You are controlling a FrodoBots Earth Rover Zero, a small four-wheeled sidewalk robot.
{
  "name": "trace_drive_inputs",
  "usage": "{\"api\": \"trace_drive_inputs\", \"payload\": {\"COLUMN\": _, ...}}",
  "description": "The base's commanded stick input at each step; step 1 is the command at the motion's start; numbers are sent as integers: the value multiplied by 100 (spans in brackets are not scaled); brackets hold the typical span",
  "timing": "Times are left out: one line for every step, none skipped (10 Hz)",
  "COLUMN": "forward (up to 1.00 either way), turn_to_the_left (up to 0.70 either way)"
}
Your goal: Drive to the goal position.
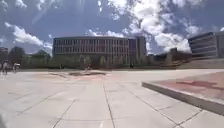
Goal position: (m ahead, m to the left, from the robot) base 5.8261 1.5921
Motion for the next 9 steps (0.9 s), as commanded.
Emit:
{"api": "trace_drive_inputs", "payload": {"forward": 70, "turn_to_the_left": 0}}
{"api": "trace_drive_inputs", "payload": {"forward": 70, "turn_to_the_left": 0}}
{"api": "trace_drive_inputs", "payload": {"forward": 70, "turn_to_the_left": 0}}
{"api": "trace_drive_inputs", "payload": {"forward": 70, "turn_to_the_left": 0}}
{"api": "trace_drive_inputs", "payload": {"forward": 70, "turn_to_the_left": 0}}
{"api": "trace_drive_inputs", "payload": {"forward": 70, "turn_to_the_left": 0}}
{"api": "trace_drive_inputs", "payload": {"forward": 70, "turn_to_the_left": 0}}
{"api": "trace_drive_inputs", "payload": {"forward": 70, "turn_to_the_left": 0}}
{"api": "trace_drive_inputs", "payload": {"forward": 70, "turn_to_the_left": 0}}
